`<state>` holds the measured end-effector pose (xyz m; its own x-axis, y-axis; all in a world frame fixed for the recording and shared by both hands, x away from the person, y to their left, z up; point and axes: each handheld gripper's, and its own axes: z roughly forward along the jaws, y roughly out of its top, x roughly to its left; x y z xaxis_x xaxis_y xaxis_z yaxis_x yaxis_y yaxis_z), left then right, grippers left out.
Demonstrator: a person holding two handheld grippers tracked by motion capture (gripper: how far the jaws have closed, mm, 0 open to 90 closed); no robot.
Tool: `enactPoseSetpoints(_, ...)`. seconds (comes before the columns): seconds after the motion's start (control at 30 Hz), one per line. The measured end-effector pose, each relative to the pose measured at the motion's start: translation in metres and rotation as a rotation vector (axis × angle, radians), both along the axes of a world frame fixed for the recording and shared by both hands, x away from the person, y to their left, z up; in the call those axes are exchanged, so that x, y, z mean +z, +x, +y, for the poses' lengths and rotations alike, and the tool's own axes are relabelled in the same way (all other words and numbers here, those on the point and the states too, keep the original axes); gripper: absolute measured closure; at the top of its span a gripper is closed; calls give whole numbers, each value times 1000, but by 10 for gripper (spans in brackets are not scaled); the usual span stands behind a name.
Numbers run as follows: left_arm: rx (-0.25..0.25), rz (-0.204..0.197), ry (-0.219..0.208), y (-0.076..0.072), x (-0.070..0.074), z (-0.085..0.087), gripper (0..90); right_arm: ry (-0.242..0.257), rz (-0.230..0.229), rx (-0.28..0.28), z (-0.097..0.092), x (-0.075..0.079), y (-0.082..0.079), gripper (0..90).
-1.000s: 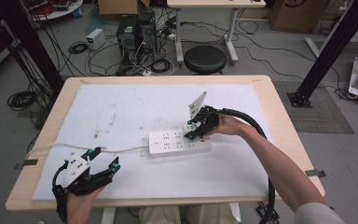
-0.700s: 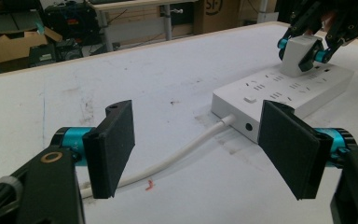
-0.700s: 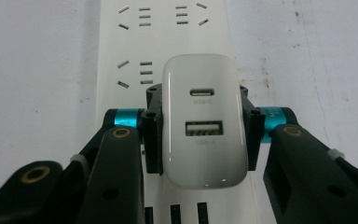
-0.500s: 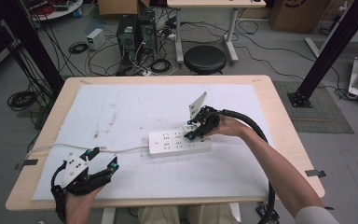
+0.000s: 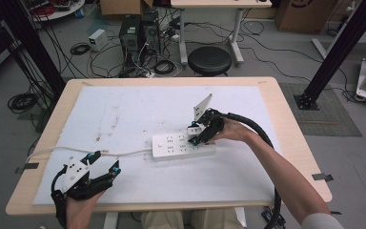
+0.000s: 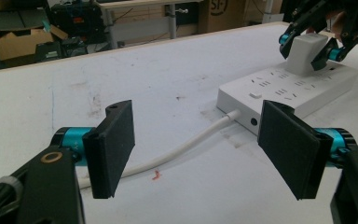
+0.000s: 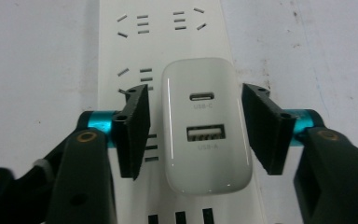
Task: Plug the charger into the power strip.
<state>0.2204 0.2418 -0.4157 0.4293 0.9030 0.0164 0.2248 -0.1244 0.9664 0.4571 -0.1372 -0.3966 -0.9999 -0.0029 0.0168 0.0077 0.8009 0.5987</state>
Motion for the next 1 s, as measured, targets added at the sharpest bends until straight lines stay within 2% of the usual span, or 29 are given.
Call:
enactPoseSetpoints(0.03, 1, 2, -1, 0, -1, 0, 274, 0, 0, 0, 0, 0, 0, 362)
enactPoseSetpoints(0.07, 0, 1, 0, 0, -1, 0, 273, 14, -6, 8, -3, 4, -3, 256)
enactPoseSetpoints(0.1, -2, 1, 1, 0, -1, 0, 273, 18, -3, 0, -4, 5, -4, 226)
enactPoseSetpoints(0.2, -6, -3, 4, 1, 0, 0, 273, 35, 3, -1, -7, 7, -6, 214)
enactPoseSetpoints(0.43, -16, -2, 6, 2, 1, -1, 274, 42, -19, -39, -13, 12, -12, 215)
enactPoseSetpoints(0.47, -16, -2, 9, 2, 1, -1, 273, 101, -24, -96, -23, 18, -15, 214)
enactPoseSetpoints(0.6, -21, -3, 6, 4, 0, -3, 274, 196, -46, -212, -44, 27, -21, 214)
enactPoseSetpoints(0.63, -21, -3, 6, 4, 0, -3, 273, 196, -46, -212, -44, 27, -21, 214)
enactPoseSetpoints(0.67, -21, -3, 6, 4, 0, -3, 273, 214, -46, -236, -50, 29, -24, 214)
enactPoseSetpoints(0.73, -28, -6, 6, 6, 1, -5, 273, 214, -46, -236, -50, 29, -24, 214)
enactPoseSetpoints(0.77, -30, -5, 8, 6, 1, -5, 273, 271, -83, -303, -69, 34, -34, 215)
enactPoseSetpoints(0.87, -36, -6, 11, 8, 1, -5, 273, 282, -84, -328, -74, 36, -37, 215)
enactPoseSetpoints(0.9, -38, -7, 6, 8, 1, -6, 273, 332, -91, -400, -90, 37, -45, 215)
enactPoseSetpoints(1.0, -45, -6, 12, 10, 1, -6, 273, 351, -119, -478, -103, 32, -56, 214)
